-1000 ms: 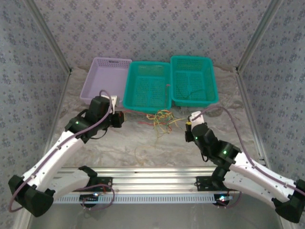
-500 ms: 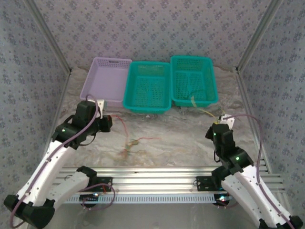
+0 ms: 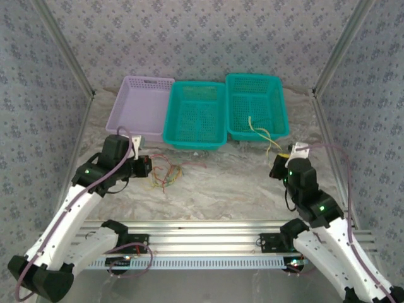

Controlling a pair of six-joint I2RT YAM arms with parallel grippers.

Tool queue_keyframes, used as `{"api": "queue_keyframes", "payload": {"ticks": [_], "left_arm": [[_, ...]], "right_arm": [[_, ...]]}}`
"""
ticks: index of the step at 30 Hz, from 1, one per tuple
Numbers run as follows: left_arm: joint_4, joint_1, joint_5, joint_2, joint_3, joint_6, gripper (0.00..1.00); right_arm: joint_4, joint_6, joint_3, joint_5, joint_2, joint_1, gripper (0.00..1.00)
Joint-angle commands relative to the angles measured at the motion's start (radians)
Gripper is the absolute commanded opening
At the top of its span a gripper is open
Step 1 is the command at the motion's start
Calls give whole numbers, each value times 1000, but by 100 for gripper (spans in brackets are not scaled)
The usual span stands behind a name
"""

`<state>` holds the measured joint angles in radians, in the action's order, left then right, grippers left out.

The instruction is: Untangle the cables

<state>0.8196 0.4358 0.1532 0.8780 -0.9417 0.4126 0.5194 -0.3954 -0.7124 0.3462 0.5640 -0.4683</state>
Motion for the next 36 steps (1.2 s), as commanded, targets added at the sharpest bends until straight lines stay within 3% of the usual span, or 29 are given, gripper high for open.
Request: {"api": "queue_keyframes", "payload": {"ticks": [1,9,13,17,21,26,29,31,34,36], "left_arm": [[-29,62,-17,9,-2,6,0],[-38,99,-42,-53,25,-1,0],[-43,99,-32,-62,26,-6,0],[-56,99,-26,-73,27,-6,0],[-63,99,-18,-79,29,0,0],[-68,101,-11,-83,26,-3,0],[-76,100,-3,-96,28,-3,0],[-74,102,-1,-105,31,-3,0],[-79,106,7,-115,32,0,0],[-85,109,13,-119,31,3,0]], "right_arm": [[-9,34,-108,-147,123,-3,0],[-138,45,-371,-404,526,-1,0],[-91,52,-634,-460,797,-14,0],[-75,45,-823,-453,1034,-23,0],[40,118,-1051,-327,1261,-62,0],[77,58,-1198,-443,1449,-25,5],[134,56,-1257,-419,1513,-19,7],[147,57,-1282,-420,1538,-18,17],[148,66,-1291,-394,1534,-23,39],[151,79,-1290,-378,1513,-28,45]]}}
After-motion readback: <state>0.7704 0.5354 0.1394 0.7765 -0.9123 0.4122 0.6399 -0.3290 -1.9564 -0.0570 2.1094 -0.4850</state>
